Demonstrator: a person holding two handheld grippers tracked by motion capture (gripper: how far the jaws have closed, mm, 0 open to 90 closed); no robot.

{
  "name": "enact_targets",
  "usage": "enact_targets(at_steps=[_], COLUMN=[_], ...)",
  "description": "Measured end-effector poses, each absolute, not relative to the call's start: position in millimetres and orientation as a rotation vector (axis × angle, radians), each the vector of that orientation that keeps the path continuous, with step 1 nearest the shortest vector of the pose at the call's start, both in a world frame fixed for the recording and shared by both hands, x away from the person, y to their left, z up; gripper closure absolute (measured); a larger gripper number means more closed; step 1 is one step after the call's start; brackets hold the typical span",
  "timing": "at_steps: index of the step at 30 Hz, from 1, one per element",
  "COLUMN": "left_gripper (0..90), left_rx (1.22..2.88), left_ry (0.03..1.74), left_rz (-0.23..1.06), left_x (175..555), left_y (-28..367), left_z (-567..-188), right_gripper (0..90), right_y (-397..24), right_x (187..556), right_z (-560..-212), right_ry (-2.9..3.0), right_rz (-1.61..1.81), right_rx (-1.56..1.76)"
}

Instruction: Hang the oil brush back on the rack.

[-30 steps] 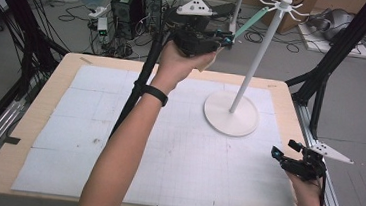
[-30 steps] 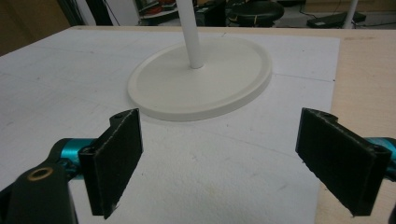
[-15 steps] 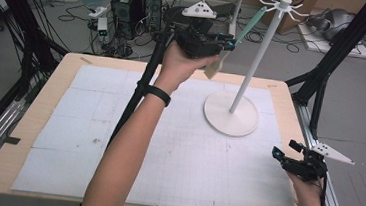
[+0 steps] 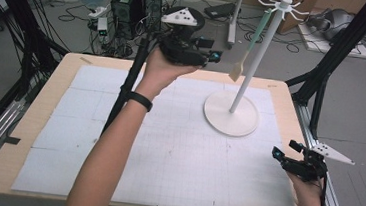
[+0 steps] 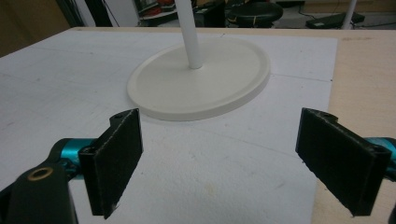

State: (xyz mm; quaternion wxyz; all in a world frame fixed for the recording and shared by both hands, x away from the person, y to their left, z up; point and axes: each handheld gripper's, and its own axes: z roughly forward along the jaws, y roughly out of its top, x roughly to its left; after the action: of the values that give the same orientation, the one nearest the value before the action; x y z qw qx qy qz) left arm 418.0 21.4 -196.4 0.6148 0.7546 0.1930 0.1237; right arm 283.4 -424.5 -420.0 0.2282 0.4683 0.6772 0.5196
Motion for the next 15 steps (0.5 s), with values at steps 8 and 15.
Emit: enact_targets(at_steps=[8, 15], left_gripper=[30.1, 27.4], left_rx=[1.788, 1.8], left_ry=[0.474, 0.486], left_rz=[0.306, 0.349], left_x=[397.1, 368.1], left_y=[68.6, 114.7], left_z=[-227.9, -262.5], right_gripper=[13.5, 13.5], right_y=[-416.6, -411.1], right_x=[286.5, 289.3], right_z=[-420.8, -423.1], right_ry=[1.888, 1.912], right_rz=[1.421, 1.418], right_rx=[1.279, 1.274])
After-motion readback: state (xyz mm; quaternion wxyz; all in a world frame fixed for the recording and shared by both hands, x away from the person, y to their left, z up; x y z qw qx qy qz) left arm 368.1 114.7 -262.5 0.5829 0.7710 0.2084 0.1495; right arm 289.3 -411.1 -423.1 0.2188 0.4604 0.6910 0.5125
